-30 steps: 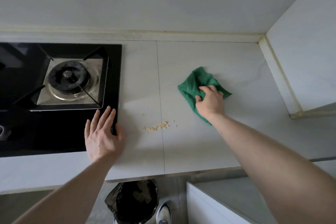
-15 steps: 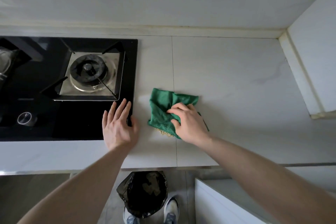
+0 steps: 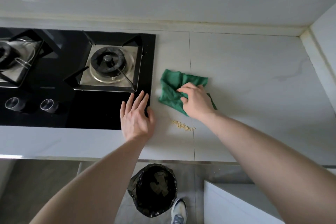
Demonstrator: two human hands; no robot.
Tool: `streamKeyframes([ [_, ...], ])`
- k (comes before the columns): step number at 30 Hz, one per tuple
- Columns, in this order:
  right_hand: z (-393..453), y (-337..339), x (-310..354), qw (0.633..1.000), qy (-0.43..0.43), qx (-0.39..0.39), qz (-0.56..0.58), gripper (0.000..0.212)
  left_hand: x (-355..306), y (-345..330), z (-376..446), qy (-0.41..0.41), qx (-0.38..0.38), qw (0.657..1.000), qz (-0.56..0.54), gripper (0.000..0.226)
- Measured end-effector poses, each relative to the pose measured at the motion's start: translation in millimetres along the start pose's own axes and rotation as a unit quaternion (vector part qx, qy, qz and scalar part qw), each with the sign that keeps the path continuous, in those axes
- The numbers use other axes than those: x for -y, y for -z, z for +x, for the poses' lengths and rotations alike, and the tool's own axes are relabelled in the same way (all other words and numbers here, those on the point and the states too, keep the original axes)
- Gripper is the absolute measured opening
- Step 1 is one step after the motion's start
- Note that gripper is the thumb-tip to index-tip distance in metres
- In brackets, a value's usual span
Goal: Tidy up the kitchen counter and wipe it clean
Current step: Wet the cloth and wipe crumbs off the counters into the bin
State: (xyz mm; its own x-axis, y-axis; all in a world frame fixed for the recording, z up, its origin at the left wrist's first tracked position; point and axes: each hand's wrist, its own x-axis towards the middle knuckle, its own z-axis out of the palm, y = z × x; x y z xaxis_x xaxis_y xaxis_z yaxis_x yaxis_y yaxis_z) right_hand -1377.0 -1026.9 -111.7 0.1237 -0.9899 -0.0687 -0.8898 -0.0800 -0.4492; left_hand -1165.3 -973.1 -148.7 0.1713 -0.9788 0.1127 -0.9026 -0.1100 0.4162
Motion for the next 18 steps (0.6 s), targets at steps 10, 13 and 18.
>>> streamKeyframes([
  [10,-28,-4,18,0.996,0.027,-0.057,0.06,0.032,3,4,-1,-0.013,-0.006,0.997,-0.078,0.054],
  [13,-39,23,30,0.98,0.002,-0.19,0.066,0.032,8,13,-2,-0.021,0.026,0.987,-0.159,0.053],
  [18,-105,37,59,0.96,0.031,-0.267,0.076,0.032,41,64,-42,0.005,0.052,0.939,-0.339,0.04],
])
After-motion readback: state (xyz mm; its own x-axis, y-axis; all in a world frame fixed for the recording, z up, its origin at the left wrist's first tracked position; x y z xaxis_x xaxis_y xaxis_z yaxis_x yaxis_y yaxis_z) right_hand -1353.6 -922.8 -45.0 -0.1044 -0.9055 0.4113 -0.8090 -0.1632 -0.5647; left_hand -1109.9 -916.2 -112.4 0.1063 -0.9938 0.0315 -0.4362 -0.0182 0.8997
